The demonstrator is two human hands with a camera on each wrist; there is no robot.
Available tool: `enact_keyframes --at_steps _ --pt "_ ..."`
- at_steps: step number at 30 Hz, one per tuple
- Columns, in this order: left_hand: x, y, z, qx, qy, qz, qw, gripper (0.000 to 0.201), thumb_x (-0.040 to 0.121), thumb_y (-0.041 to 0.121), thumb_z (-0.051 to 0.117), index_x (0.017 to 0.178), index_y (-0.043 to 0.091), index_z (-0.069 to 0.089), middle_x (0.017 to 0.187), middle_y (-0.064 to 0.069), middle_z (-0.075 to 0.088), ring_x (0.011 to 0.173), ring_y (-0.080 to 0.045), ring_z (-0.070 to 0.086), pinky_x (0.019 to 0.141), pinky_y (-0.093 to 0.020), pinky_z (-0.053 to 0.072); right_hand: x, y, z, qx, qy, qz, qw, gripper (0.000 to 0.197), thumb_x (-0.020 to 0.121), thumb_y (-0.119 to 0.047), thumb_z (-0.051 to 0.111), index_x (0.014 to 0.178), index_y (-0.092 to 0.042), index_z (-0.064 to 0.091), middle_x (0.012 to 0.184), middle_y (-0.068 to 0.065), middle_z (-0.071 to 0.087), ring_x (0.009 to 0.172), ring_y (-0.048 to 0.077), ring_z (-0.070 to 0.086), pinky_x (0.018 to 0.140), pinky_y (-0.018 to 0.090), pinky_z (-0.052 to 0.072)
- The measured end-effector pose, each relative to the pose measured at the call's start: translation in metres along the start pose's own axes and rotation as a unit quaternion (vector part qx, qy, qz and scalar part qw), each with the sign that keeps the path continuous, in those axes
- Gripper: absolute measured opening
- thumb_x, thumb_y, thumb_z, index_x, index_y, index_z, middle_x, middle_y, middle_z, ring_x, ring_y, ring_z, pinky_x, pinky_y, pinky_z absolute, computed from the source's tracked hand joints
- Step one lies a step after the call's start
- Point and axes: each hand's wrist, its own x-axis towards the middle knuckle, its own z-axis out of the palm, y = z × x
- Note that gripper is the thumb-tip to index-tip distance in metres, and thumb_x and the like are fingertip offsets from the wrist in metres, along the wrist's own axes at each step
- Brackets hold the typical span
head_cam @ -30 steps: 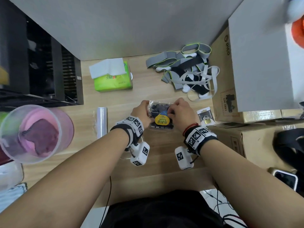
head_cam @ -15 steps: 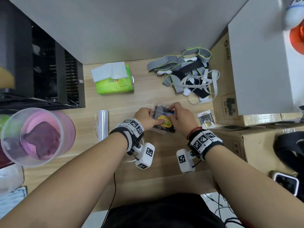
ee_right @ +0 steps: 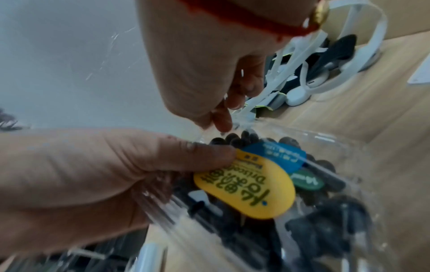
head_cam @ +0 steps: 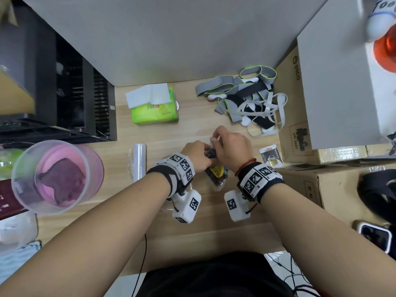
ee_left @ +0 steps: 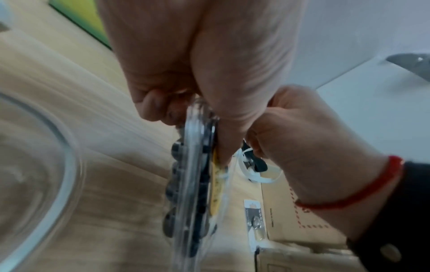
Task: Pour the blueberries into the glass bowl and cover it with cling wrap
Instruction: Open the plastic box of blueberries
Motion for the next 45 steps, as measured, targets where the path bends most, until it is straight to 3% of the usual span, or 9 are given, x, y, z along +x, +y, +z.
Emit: enact_keyframes --at_steps 13,17,22,26,29,32,35,39,45 --pt "-0.009 0.007 -0.015 0.033 -0.040 0.036 0.998 0.040 0.085 0.041 0.072 0.107 0.008 0.068 0.101 -0.010 0.071 0.094 -0.028 0.065 0.082 -0.036 0.052 0.025 0.026 -0.011 0.270 -0.003 0.278 0.922 0.023 0.071 -0.032 0.060 0.070 -0.012 0.072 0.066 0.002 0.066 0.076 0.029 0.064 0.076 0.043 0.057" --pt "-0.007 0.000 -0.027 -0.041 -0.026 0.042 0.998 0.038 0.089 0.039 0.070 0.111 0.008 0.069 0.107 -0.010 0.073 0.099 -0.027 0.067 0.092 -0.039 0.052 0.021 0.038 -0.015 0.347 -0.046 0.277 0.895 0.020 0.082 -0.025 0.070 0.063 -0.018 0.070 0.053 -0.004 0.061 0.050 0.007 0.053 0.059 0.029 0.043" --pt "-0.010 -0.009 -0.033 -0.073 -0.048 0.047 0.995 0.027 0.091 0.036 0.069 0.102 0.012 0.068 0.095 -0.003 0.072 0.093 -0.024 0.066 0.078 -0.027 0.048 0.016 0.050 -0.012 0.349 -0.082 0.273 0.893 0.019 0.085 -0.023 0.073 0.067 -0.018 0.071 0.061 -0.003 0.068 0.060 0.009 0.058 0.074 0.034 0.049" --pt "-0.009 -0.017 -0.038 -0.109 -0.007 0.014 0.994 0.040 0.086 0.043 0.071 0.098 0.005 0.070 0.101 -0.013 0.074 0.096 -0.031 0.068 0.093 -0.042 0.052 0.015 0.065 -0.012 0.264 0.004 0.334 0.905 0.020 0.084 -0.024 0.073 0.064 -0.022 0.069 0.080 -0.002 0.073 0.083 0.015 0.066 0.088 0.030 0.052" --pt "-0.008 -0.031 -0.047 -0.146 0.035 -0.016 0.989 0.036 0.089 0.041 0.069 0.095 0.005 0.071 0.101 -0.015 0.074 0.099 -0.033 0.068 0.094 -0.043 0.049 0.011 0.089 -0.014 0.229 -0.006 0.358 0.905 0.028 0.077 -0.024 0.073 0.051 -0.018 0.066 0.070 0.000 0.072 0.080 0.023 0.068 0.090 0.041 0.056" --pt "-0.009 -0.037 -0.053 -0.189 0.045 -0.032 0.980 0.026 0.093 0.036 0.066 0.093 0.011 0.072 0.098 -0.010 0.075 0.096 -0.028 0.069 0.091 -0.036 0.052 0.006 0.093 -0.015 0.179 -0.048 0.349 0.919 0.024 0.079 -0.025 0.071 0.058 -0.016 0.068 0.073 0.004 0.072 0.079 0.026 0.069 0.083 0.035 0.056" --pt "-0.011 -0.032 -0.050 -0.220 0.027 -0.039 0.974 0.019 0.096 0.031 0.063 0.094 0.013 0.069 0.085 0.002 0.069 0.079 -0.016 0.069 0.064 -0.013 0.051 0.000 0.077 -0.017 0.143 -0.102 0.311 0.934 0.006 0.087 -0.023 0.068 0.081 -0.022 0.071 0.091 0.000 0.071 0.094 0.020 0.064 0.082 0.023 0.042" --pt "-0.015 -0.024 -0.043 -0.242 0.024 -0.044 0.969 0.013 0.098 0.025 0.060 0.101 0.013 0.063 0.082 0.007 0.063 0.067 -0.002 0.062 0.051 -0.008 0.044 -0.001 0.060 -0.014 0.116 -0.124 0.250 0.953 0.040 0.091 -0.027 0.065 0.128 -0.011 0.063 0.128 0.006 0.063 0.120 0.025 0.058 0.103 0.030 0.041" --pt "-0.019 -0.023 -0.034 -0.258 0.016 -0.042 0.965 0.032 0.095 0.021 0.065 0.123 0.006 0.062 0.116 -0.009 0.069 0.102 -0.022 0.063 0.097 -0.037 0.049 0.002 0.043 -0.018 0.072 -0.060 0.219 0.971 0.041 0.088 -0.015 0.059 0.129 -0.015 0.053 0.133 0.008 0.043 0.108 0.025 0.057 0.098 0.034 0.044"
